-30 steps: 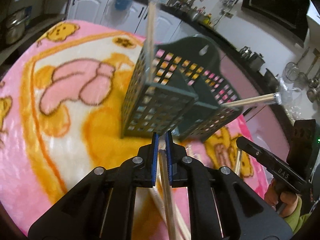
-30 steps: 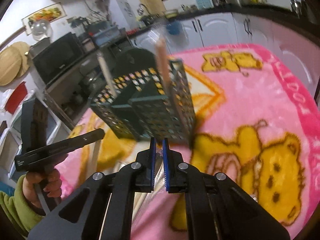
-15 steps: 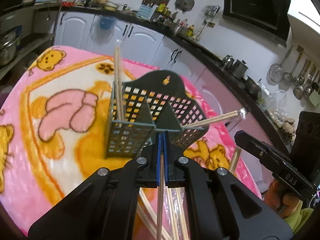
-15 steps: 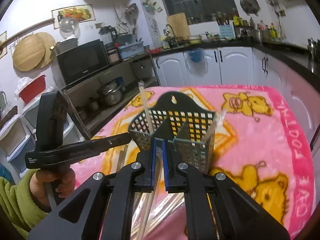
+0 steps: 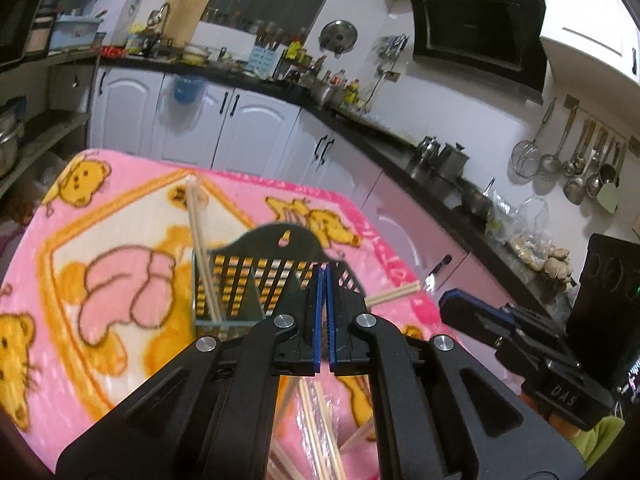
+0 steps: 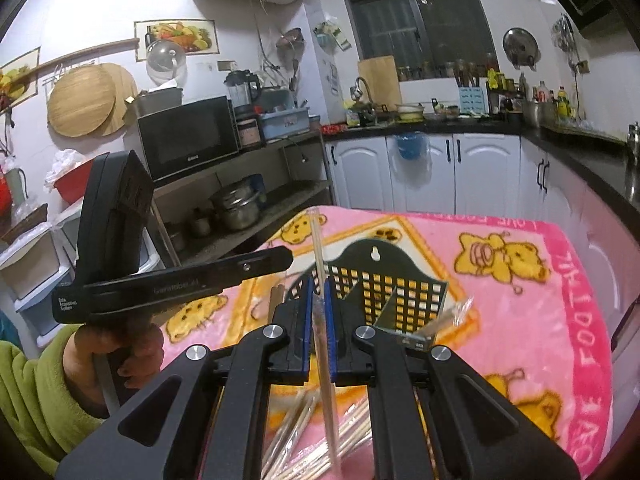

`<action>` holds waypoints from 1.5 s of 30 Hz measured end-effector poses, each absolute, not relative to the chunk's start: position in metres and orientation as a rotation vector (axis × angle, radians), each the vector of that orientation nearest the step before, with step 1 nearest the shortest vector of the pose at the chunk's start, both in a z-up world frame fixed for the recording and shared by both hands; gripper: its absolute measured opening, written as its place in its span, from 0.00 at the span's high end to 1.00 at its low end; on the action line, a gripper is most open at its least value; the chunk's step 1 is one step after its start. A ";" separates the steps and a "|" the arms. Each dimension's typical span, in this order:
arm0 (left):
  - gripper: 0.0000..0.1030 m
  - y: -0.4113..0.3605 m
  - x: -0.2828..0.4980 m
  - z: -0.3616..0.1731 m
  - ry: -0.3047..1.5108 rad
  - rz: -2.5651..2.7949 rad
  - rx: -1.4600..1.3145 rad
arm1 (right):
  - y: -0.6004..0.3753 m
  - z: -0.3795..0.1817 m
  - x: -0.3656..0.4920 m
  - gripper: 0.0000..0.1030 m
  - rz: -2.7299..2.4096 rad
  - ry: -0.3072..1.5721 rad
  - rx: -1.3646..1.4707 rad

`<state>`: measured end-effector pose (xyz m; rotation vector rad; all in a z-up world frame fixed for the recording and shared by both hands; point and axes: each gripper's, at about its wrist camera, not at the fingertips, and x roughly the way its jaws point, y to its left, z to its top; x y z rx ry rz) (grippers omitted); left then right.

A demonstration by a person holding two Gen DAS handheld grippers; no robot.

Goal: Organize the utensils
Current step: 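Lift the chopstick with the right tool and lower it into the caddy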

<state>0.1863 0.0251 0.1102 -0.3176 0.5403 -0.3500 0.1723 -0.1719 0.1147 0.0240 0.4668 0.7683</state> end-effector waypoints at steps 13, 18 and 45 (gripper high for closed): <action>1.00 0.025 0.193 0.154 0.433 -0.377 -0.310 | -0.170 0.145 0.172 0.94 0.772 0.381 0.023; 1.00 0.025 0.193 0.171 0.386 -0.389 -0.318 | -0.167 0.158 0.174 0.94 0.771 0.345 0.021; 1.00 0.017 0.229 0.212 0.296 -0.389 -0.325 | -0.188 0.216 0.228 0.94 0.664 0.214 0.048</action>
